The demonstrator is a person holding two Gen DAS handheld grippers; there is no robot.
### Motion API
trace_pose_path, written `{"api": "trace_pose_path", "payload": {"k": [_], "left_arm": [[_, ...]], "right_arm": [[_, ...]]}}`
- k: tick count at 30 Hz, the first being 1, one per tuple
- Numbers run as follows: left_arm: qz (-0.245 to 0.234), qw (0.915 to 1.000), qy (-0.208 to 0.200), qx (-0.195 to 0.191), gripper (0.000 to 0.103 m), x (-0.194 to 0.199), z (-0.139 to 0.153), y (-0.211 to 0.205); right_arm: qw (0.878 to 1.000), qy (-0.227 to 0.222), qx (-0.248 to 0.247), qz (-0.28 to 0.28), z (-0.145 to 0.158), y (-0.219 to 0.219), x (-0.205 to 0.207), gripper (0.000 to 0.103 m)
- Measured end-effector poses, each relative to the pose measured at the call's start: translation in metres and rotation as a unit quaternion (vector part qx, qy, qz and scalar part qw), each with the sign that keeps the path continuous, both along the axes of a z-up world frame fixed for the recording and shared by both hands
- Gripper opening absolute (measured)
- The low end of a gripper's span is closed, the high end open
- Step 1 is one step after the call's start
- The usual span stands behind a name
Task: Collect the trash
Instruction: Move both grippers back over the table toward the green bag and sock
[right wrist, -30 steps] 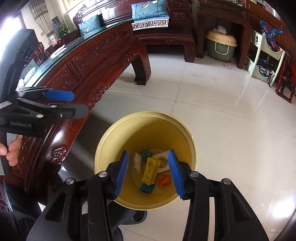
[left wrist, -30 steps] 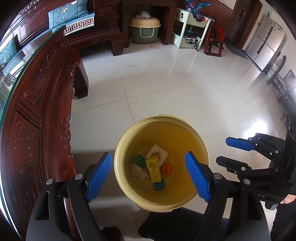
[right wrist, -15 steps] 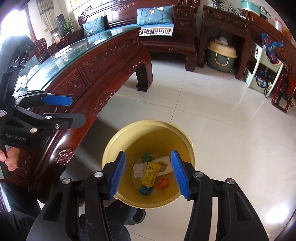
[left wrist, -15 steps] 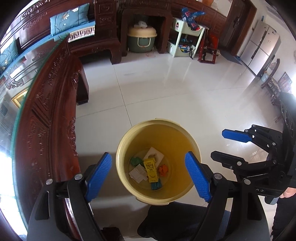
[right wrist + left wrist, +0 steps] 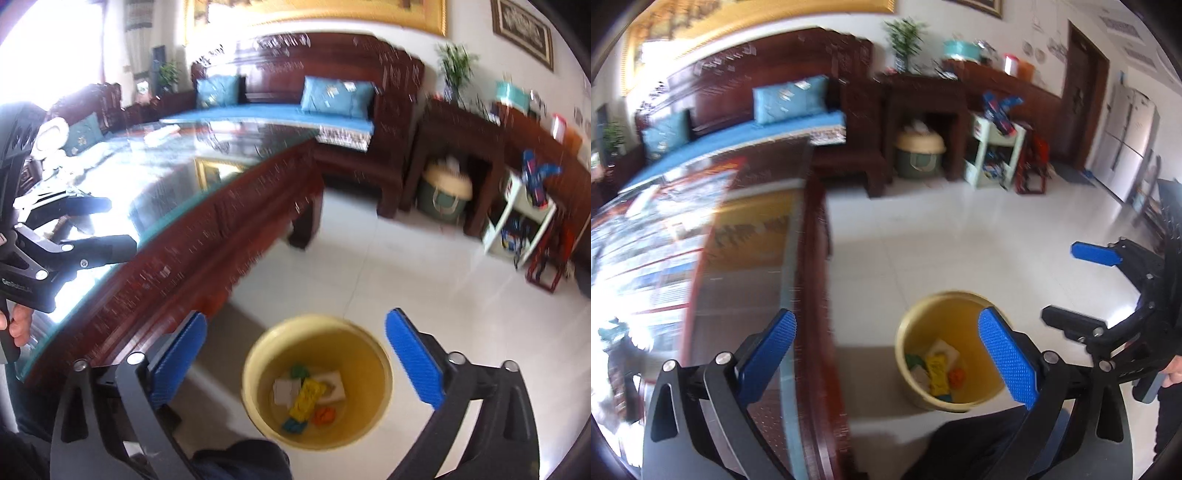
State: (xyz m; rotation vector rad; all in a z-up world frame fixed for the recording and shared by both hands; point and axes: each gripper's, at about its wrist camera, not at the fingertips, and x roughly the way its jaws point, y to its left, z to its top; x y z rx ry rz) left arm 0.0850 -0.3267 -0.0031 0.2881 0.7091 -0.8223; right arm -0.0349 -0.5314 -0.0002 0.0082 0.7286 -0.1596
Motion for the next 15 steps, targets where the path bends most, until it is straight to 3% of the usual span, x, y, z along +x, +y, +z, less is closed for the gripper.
{"api": "trace_pose_path", "payload": {"k": [6,11,15], "left_arm": [[0.080,0.9963,-0.015,-0.027,0.099,0.011,0.017,0.093],[0.157,0.9864,-0.014,-0.045,0.099,0.023,0.022,0.171],[0.208,0.9766,-0.005,-0.055,0.099,0.035,0.022,0.225]], "right_arm": [[0.998,-0.026,-0.003,0.055,0.024,0.060,0.021,0.095],[0.996,-0.058,-0.017,0.067,0.036,0.114,0.040,0.095],[0.993,-0.054,0.010,0.100,0.035,0.152,0.061,0.095]]}}
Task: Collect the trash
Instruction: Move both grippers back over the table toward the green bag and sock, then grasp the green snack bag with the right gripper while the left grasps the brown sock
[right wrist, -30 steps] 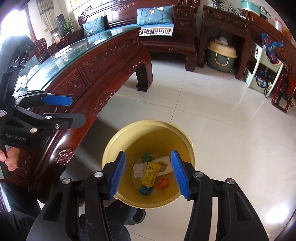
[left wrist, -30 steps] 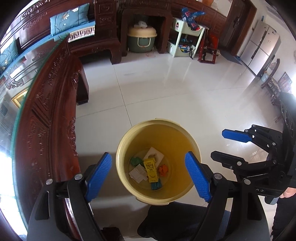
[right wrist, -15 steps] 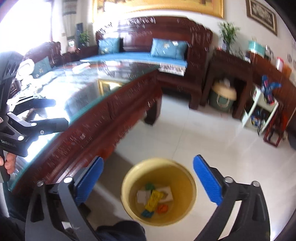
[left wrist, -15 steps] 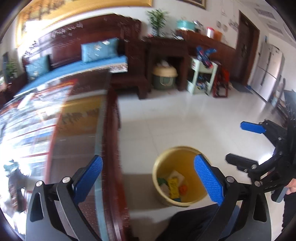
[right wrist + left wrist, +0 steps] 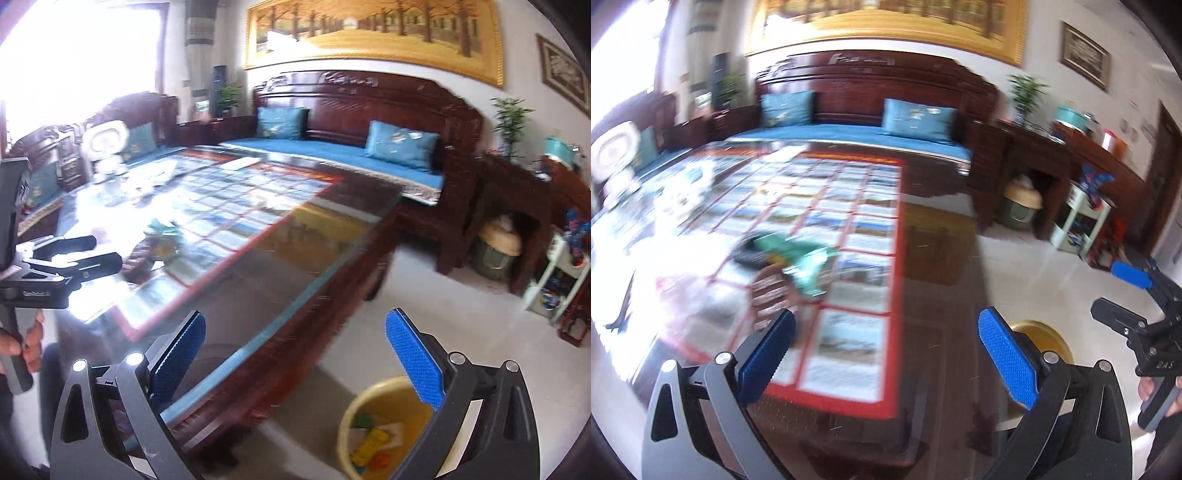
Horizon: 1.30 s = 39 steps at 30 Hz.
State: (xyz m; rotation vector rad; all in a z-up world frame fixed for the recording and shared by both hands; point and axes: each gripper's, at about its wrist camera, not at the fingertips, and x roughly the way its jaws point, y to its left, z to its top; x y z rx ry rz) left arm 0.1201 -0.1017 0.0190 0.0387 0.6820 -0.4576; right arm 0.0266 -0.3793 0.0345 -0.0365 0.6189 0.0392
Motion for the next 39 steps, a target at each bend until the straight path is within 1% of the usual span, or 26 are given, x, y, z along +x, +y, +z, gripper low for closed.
{"api": "trace_pose_path", "payload": {"k": [2,4,7,9,11,15,18,21,23,27,29,31,33,37,39], "left_arm": [[0.020,0.9998,0.001,-0.001,0.099,0.002,-0.002,0.021],[0.035,0.9994,0.003,-0.001,0.099,0.005,-0.004,0.038],[0.053,0.9985,0.010,-0.002,0.099,0.009,-0.009,0.064],[0.063,0.9980,0.012,0.001,0.099,0.013,-0.010,0.073],[0.068,0.9976,0.014,0.002,0.099,0.015,-0.011,0.080],[0.079,0.9967,0.021,-0.002,0.099,0.026,-0.015,0.087],[0.089,0.9955,0.032,-0.006,0.099,0.037,-0.021,0.090],[0.097,0.9940,0.049,-0.014,0.099,0.049,-0.030,0.089],[0.099,0.9933,0.058,-0.016,0.099,0.056,-0.036,0.088],[0.108,0.9921,0.061,-0.016,0.099,0.066,-0.040,0.089],[0.113,0.9914,0.063,-0.019,0.099,0.071,-0.040,0.091],[0.115,0.9909,0.067,-0.018,0.099,0.077,-0.042,0.093],[0.112,0.9910,0.071,-0.017,0.099,0.084,-0.044,0.094],[0.105,0.9906,0.084,-0.022,0.099,0.096,-0.049,0.093],[0.103,0.9902,0.091,-0.025,0.099,0.101,-0.053,0.093]], "right_arm": [[0.999,-0.002,0.016,0.028,0.000,0.020,0.011,0.095],[0.999,0.001,0.022,0.045,-0.003,0.043,0.022,0.095],[0.997,0.024,0.029,0.065,-0.009,0.072,0.040,0.095],[0.996,0.041,0.030,0.070,-0.013,0.089,0.050,0.095],[0.995,0.046,0.031,0.078,-0.017,0.099,0.056,0.095],[0.994,0.037,0.026,0.101,-0.020,0.116,0.062,0.095],[0.993,0.034,0.008,0.110,-0.020,0.124,0.069,0.095],[0.991,0.033,0.014,0.125,-0.022,0.125,0.077,0.095],[0.991,0.039,0.013,0.128,-0.025,0.127,0.085,0.095],[0.992,0.039,-0.004,0.121,-0.030,0.131,0.103,0.094],[0.991,0.041,0.002,0.125,-0.031,0.133,0.115,0.093],[0.990,0.041,0.002,0.134,-0.033,0.135,0.129,0.077],[0.987,0.059,0.007,0.149,-0.037,0.139,0.147,0.070],[0.979,0.094,0.044,0.173,-0.049,0.141,0.185,0.067],[0.977,0.101,0.055,0.180,-0.052,0.144,0.198,0.067]]}}
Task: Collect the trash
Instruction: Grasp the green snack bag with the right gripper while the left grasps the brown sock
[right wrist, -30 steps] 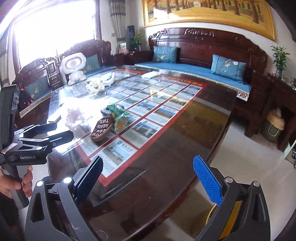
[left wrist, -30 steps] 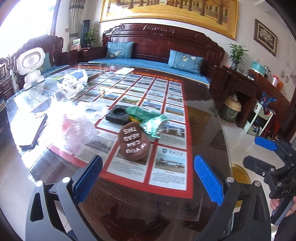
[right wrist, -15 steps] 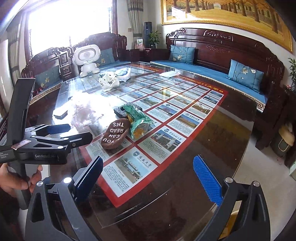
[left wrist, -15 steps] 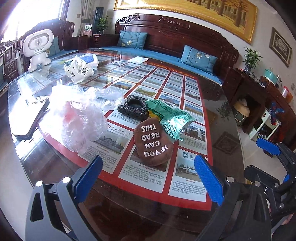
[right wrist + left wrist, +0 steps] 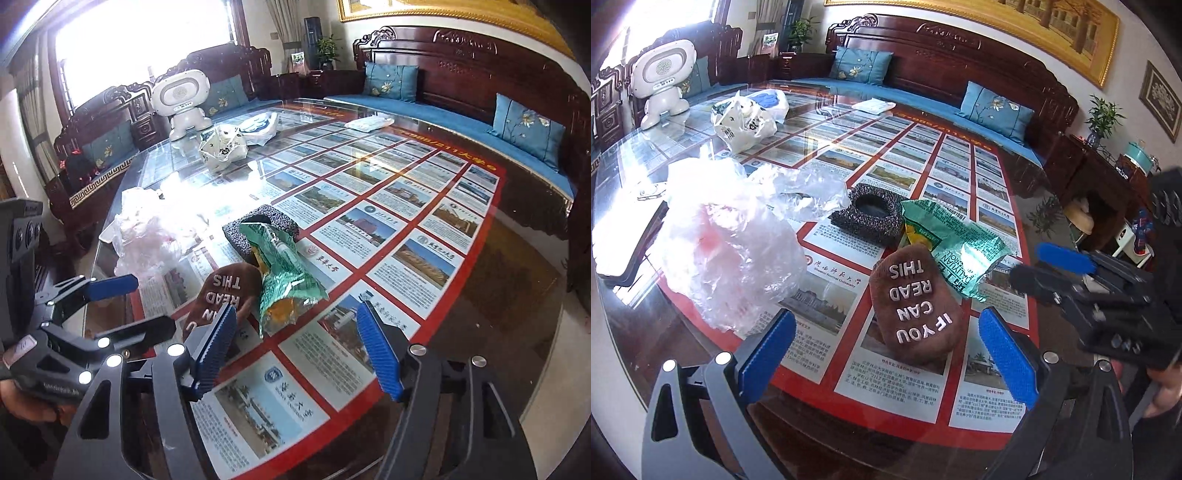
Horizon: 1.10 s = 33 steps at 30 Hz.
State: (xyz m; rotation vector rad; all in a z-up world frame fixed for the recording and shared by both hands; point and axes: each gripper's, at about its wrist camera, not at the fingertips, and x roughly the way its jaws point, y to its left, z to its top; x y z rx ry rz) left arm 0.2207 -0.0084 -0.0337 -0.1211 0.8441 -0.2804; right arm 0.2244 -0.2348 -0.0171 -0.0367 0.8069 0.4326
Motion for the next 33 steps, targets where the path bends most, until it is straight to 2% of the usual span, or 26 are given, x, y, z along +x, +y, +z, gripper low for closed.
{"api": "trace_pose_path", "payload": {"k": [8,11,12,15,16,26,33], "left_arm": [[-0.005,0.9999,0.014,0.003,0.099,0.007,-0.010,-0.006],[-0.004,0.9998,0.017,0.007,0.099,0.010,-0.013,-0.009],[-0.005,0.9998,0.018,0.005,0.099,0.011,-0.013,-0.009],[-0.006,0.9998,0.019,0.005,0.099,0.013,-0.015,-0.012],[-0.007,0.9998,0.019,0.007,0.099,0.014,-0.015,-0.013],[-0.005,0.9996,0.024,0.013,0.099,0.028,-0.021,-0.030],[-0.004,0.9988,0.016,0.045,0.099,0.045,-0.023,-0.043]], "right_arm": [[0.999,0.043,-0.004,0.024,-0.017,0.017,0.053,0.062],[0.997,0.067,0.028,0.041,-0.027,0.017,0.060,0.035],[0.995,0.075,0.032,0.049,-0.030,0.018,0.060,0.019],[0.995,0.069,0.034,0.065,-0.030,0.017,0.053,0.014],[0.996,0.060,0.034,0.065,-0.028,0.014,0.050,0.009],[0.997,0.017,0.063,0.044,0.006,-0.031,0.032,0.007],[0.997,0.008,0.074,0.036,0.013,-0.043,0.027,0.007]]}}
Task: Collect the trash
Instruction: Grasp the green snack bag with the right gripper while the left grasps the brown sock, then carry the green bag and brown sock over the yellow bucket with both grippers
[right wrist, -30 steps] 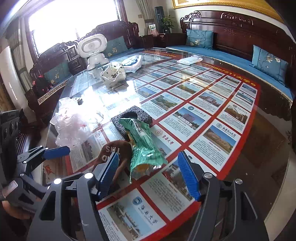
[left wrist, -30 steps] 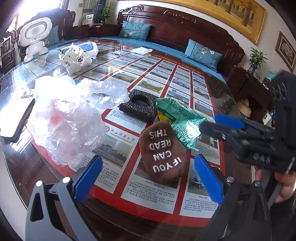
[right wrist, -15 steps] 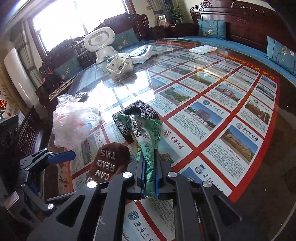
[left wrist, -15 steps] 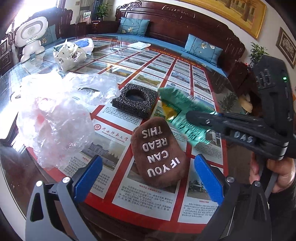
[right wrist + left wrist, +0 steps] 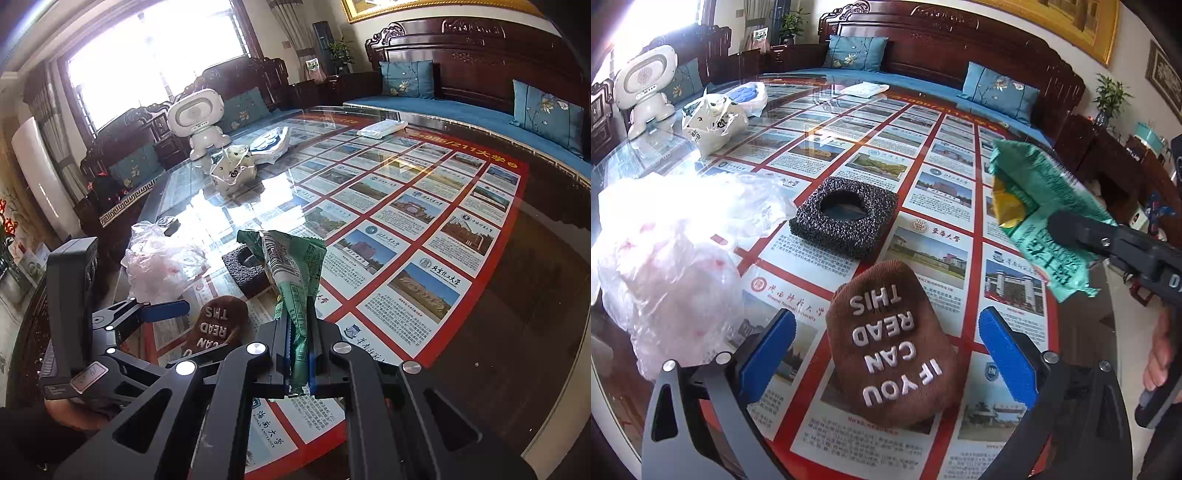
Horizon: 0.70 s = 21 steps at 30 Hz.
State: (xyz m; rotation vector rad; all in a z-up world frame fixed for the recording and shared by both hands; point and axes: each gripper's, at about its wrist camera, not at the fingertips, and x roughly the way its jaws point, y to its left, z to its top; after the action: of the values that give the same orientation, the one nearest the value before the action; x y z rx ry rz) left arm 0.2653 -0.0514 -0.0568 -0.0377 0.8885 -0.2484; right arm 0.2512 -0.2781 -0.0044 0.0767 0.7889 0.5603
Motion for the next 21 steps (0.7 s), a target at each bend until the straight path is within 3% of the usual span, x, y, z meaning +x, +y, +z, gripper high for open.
{"api": "trace_pose_path", "payload": {"k": [4,7,10,14,17,21], "left_arm": [[0.006,0.9998,0.018,0.001,0.098,0.006,-0.006,-0.001],[0.009,0.9997,0.013,0.016,0.088,0.006,-0.006,-0.003],[0.015,0.9993,0.011,0.032,0.067,0.008,-0.005,-0.002],[0.010,0.9997,0.021,0.005,0.020,0.009,-0.002,0.005],[0.006,0.9997,0.023,-0.008,0.013,0.009,-0.001,0.009],[0.000,0.9998,0.013,-0.016,0.012,0.000,0.005,0.010]], "right_arm": [[1.000,0.000,0.003,-0.001,0.000,-0.001,0.001,0.007],[1.000,-0.001,0.006,0.000,0.001,-0.002,0.000,0.007],[1.000,0.000,0.010,0.000,0.002,-0.001,-0.001,0.007],[1.000,0.004,0.018,0.000,0.001,-0.003,-0.003,0.007],[1.000,0.004,0.017,0.000,0.002,-0.004,-0.005,0.007],[1.000,0.002,0.015,0.000,0.004,-0.004,-0.008,0.007]]}}
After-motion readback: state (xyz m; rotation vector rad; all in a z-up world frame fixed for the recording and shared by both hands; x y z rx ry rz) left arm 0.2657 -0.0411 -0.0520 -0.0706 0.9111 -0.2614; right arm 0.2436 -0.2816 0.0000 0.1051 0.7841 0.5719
